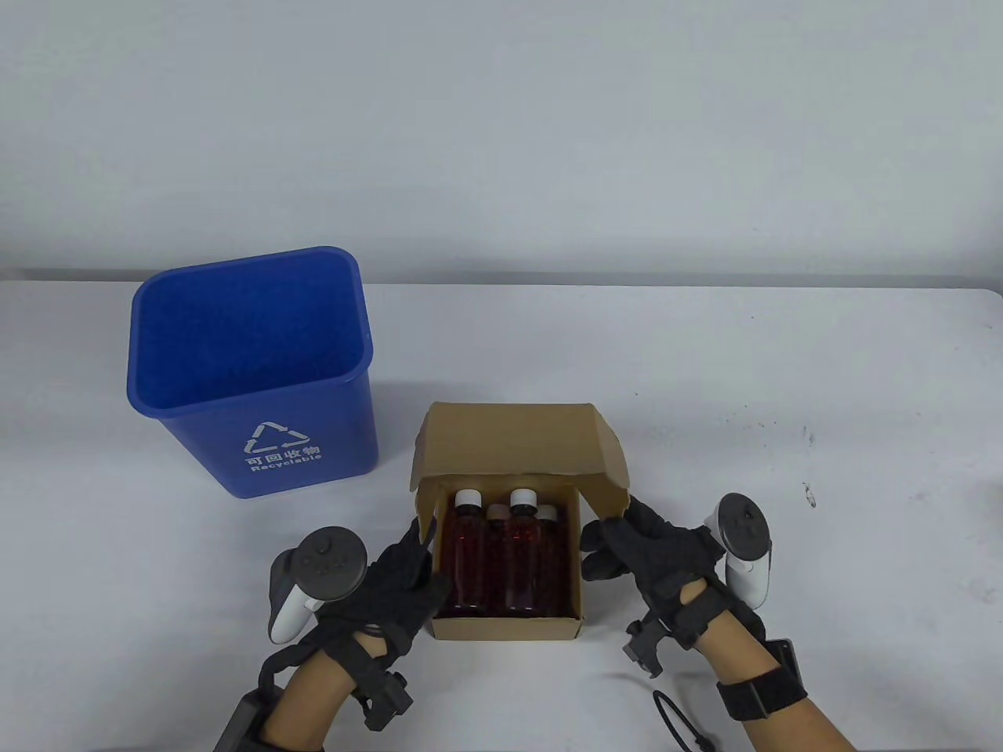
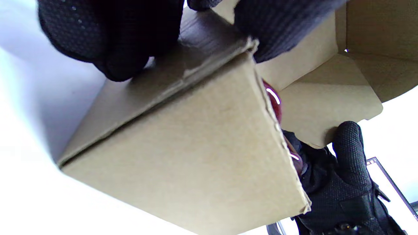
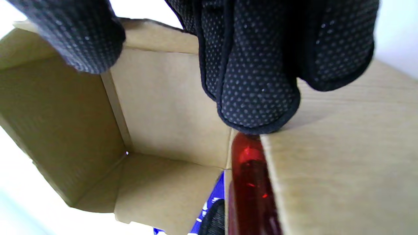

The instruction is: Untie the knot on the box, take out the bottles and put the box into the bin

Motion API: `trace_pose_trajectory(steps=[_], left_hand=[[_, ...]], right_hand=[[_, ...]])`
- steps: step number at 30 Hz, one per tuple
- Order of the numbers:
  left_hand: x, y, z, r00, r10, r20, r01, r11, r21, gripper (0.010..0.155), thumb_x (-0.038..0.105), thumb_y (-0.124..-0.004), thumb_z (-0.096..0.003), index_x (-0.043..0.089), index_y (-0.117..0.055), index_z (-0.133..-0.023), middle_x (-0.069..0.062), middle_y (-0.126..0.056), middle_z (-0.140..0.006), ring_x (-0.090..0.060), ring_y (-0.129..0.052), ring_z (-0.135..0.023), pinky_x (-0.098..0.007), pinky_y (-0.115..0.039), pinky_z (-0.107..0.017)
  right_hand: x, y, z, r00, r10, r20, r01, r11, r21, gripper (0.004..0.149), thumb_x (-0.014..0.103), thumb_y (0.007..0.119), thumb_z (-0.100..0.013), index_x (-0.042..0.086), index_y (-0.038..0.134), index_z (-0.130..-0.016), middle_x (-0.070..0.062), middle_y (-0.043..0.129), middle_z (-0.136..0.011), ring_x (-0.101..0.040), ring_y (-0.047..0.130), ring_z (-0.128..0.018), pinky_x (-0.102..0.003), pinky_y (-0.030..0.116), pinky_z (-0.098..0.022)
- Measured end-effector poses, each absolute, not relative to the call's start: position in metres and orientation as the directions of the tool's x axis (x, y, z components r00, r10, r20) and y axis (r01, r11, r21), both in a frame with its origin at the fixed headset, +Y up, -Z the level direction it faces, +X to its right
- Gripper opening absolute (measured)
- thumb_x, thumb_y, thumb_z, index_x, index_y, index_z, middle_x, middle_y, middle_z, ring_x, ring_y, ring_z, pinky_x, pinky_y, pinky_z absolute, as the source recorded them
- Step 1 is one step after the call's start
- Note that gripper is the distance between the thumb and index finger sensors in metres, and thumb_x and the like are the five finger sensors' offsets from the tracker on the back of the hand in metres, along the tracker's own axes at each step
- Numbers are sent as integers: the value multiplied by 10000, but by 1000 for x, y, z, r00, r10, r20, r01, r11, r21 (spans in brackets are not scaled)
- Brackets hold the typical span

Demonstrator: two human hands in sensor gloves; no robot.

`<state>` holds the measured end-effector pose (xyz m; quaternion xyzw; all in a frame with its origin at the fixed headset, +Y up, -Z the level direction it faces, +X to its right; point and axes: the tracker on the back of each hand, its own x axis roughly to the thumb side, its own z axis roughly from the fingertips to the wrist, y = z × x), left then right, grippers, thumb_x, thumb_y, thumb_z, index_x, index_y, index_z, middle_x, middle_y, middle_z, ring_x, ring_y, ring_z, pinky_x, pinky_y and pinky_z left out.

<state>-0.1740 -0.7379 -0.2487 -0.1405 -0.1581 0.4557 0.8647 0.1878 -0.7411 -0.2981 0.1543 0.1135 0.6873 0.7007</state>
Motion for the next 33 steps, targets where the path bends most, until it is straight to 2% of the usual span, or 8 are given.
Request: trace_pose_trajectory(steps=[11,14,20,23,27,29,31,33], left_hand=[[-170,-735,-245,573,799,182,-721,597,-353,858,423,-751,-525,77,-217,-1101,-267,-574,-972,-539,-806,-768,-611,-721,-579],[-169,-734,-244,586,786,195,-711,615,-340,855,420,-749,-526,80,-219,-1104,-264,-569,-981,-538,-801,-778,-613,-718,-582],[-169,-733,-244,594,780,199,-708,624,-332,853,421,-751,-524,80,-228,-1105,-260,-563,-992,-535,-799,-786,-615,-715,-585],[-169,-733,-243,596,777,203,-708,628,-322,861,418,-754,-525,81,-214,-1105,-258,-538,-1007,-539,-769,-816,-627,-693,-600],[-168,-731,-242,615,757,222,-698,653,-294,864,406,-761,-522,107,-202,-1109,-245,-484,-1046,-545,-706,-874,-649,-644,-631],[-168,-730,-241,621,750,229,-694,661,-284,847,396,-762,-521,121,-225,-1116,-250,-460,-1061,-549,-682,-891,-657,-628,-640],[-168,-729,-241,622,748,232,-695,664,-278,792,375,-757,-523,148,-303,-1130,-259,-455,-1066,-554,-666,-901,-662,-617,-646],[-168,-729,-241,619,750,232,-697,661,-276,675,348,-746,-526,179,-487,-1127,-256,-442,-1078,-564,-631,-918,-671,-591,-657]], right_hand=[[185,-732,-295,-31,981,190,-923,-101,372,755,506,733,-485,46,465,-1020,-168,690,-959,-302,974,-564,-528,774,-484],[185,-726,-294,-132,947,293,-913,-231,337,729,498,735,-486,90,472,-1031,-150,588,-1024,-301,958,-591,-533,764,-496],[182,-720,-289,-298,873,385,-856,-423,298,709,487,736,-489,109,486,-1034,-139,563,-1042,-393,899,-699,-588,710,-529],[175,-719,-286,-395,819,417,-793,-533,296,711,478,743,-488,101,491,-1036,-149,563,-1044,-487,749,-827,-644,621,-566],[165,-721,-280,-575,668,472,-612,-735,293,766,489,745,-486,108,410,-1060,-161,415,-1089,-553,539,-922,-699,496,-602],[161,-727,-278,-647,604,465,-502,-796,337,780,537,678,-498,107,364,-1069,-185,309,-1102,-573,465,-942,-714,455,-611],[159,-730,-278,-601,670,436,-552,-742,381,787,525,658,-507,101,309,-1070,-219,254,-1093,-583,469,-934,-718,452,-606],[158,-732,-277,-594,701,395,-559,-713,423,793,512,660,-507,113,270,-1071,-243,218,-1086,-594,473,-926,-723,446,-605]])
